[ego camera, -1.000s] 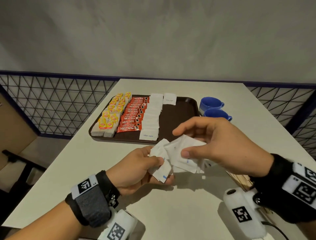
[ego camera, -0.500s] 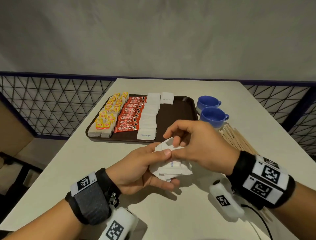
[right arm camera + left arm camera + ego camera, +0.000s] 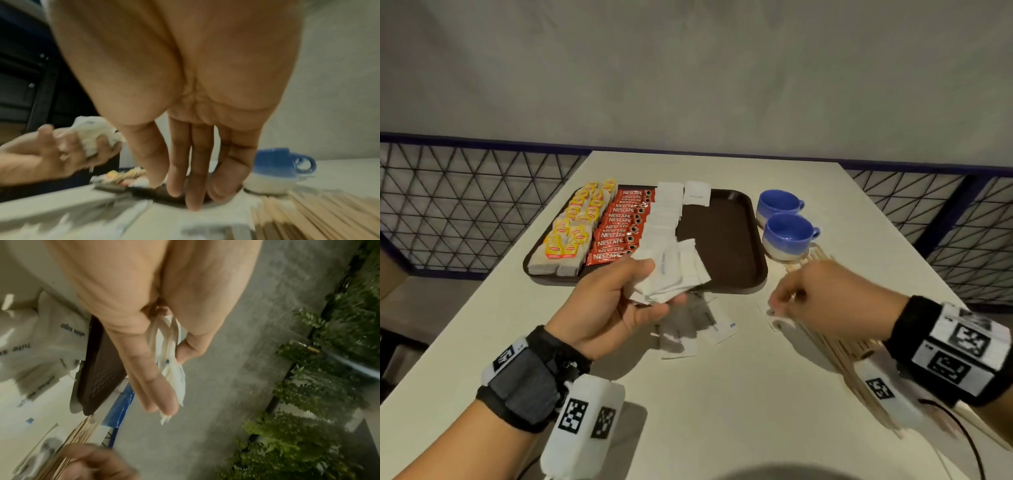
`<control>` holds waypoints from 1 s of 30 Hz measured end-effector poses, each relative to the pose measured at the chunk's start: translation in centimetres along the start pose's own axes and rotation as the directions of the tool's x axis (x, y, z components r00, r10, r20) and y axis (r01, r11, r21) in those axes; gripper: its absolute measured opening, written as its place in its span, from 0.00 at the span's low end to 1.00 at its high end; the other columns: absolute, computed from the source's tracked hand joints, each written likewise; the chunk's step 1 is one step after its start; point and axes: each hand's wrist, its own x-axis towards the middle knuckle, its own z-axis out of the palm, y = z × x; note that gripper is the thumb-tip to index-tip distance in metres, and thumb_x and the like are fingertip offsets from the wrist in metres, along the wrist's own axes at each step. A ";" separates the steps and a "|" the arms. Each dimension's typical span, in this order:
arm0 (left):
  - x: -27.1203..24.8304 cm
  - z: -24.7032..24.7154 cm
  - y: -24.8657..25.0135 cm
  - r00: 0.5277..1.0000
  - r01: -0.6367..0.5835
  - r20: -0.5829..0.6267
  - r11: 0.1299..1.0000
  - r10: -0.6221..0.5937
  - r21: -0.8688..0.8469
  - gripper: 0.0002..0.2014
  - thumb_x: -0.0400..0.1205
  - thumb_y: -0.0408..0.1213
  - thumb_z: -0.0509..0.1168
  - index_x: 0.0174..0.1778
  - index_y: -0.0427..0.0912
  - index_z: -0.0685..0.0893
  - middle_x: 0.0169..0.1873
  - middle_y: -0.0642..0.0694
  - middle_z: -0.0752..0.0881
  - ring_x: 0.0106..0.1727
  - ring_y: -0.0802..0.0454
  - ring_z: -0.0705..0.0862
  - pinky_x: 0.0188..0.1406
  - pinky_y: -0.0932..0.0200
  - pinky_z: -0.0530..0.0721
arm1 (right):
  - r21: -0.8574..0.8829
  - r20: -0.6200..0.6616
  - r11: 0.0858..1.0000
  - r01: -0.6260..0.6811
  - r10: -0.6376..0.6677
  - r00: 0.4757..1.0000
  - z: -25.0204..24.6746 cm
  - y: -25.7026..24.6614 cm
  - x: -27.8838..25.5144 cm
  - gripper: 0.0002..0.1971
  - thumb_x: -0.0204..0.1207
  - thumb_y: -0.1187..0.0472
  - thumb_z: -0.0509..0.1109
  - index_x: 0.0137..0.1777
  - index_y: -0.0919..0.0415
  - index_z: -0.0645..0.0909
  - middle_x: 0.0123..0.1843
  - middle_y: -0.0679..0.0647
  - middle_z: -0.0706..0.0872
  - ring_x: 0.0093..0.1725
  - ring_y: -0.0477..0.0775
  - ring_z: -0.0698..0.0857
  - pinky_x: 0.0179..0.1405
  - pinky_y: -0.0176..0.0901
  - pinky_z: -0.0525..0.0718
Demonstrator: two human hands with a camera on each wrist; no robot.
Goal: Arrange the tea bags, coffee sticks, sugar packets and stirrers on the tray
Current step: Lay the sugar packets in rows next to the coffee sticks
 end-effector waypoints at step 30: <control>-1.6 -2.1 -1.5 0.998 0.010 -0.061 0.979 0.002 0.203 0.25 0.82 0.21 0.65 0.75 0.40 0.79 0.62 0.36 0.90 0.60 0.34 0.91 0.36 0.52 0.93 | -0.160 0.264 0.980 0.117 -0.072 0.962 1.5 -3.1 4.2 0.20 0.67 0.57 0.88 0.54 0.41 0.84 0.51 0.43 0.86 0.50 0.46 0.84 0.53 0.42 0.88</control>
